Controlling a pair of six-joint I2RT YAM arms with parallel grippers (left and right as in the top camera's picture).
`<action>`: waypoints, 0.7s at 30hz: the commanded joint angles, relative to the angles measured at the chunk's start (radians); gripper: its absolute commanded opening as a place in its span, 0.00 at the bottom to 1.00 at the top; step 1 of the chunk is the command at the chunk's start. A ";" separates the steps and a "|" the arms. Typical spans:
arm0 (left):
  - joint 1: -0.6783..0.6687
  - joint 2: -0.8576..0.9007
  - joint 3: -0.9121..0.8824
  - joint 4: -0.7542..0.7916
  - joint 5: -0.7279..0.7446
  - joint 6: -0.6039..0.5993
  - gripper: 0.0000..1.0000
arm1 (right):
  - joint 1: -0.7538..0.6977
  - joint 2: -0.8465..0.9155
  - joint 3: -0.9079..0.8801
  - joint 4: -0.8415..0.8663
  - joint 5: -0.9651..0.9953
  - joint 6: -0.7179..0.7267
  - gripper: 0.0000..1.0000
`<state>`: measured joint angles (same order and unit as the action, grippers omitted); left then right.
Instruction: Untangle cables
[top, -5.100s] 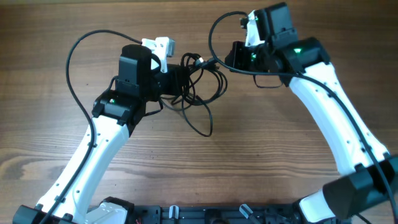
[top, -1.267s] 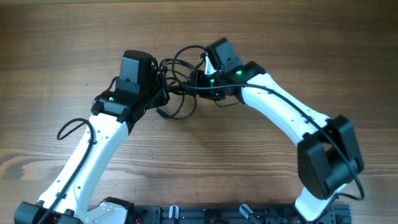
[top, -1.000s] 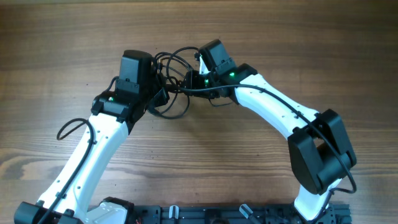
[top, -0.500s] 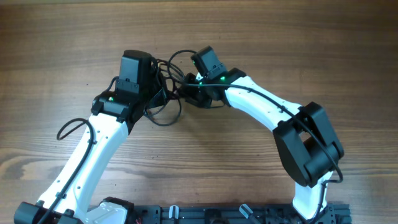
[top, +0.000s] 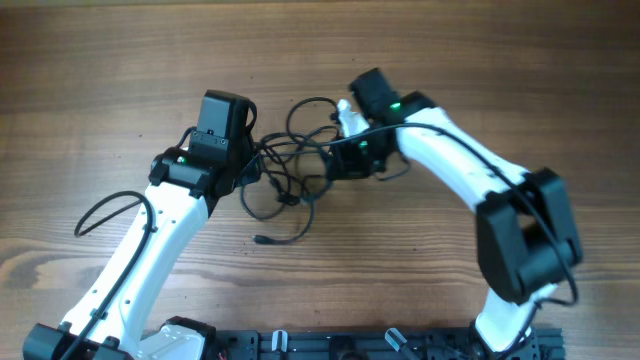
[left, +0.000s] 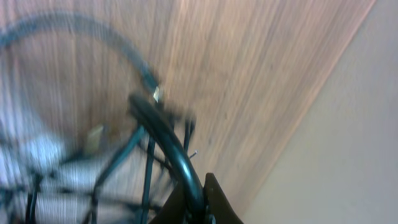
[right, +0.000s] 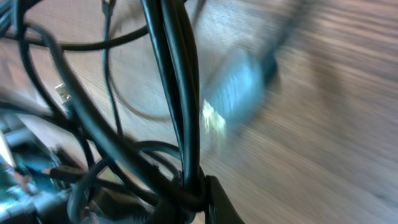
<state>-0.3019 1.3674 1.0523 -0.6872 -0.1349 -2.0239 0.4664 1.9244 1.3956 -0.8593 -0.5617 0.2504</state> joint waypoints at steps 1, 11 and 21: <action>0.004 0.003 0.016 -0.052 -0.188 0.073 0.04 | -0.056 -0.097 0.042 -0.123 0.275 -0.246 0.04; 0.004 0.004 0.014 -0.115 -0.193 1.122 0.04 | -0.095 -0.105 0.044 -0.095 0.941 0.304 0.04; 0.004 0.004 0.014 -0.019 -0.296 1.505 0.04 | -0.245 -0.121 0.059 -0.051 1.091 0.262 0.04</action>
<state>-0.3241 1.3693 1.0542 -0.7277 -0.2600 -0.6884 0.3527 1.8324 1.4296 -0.9398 0.4320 0.5694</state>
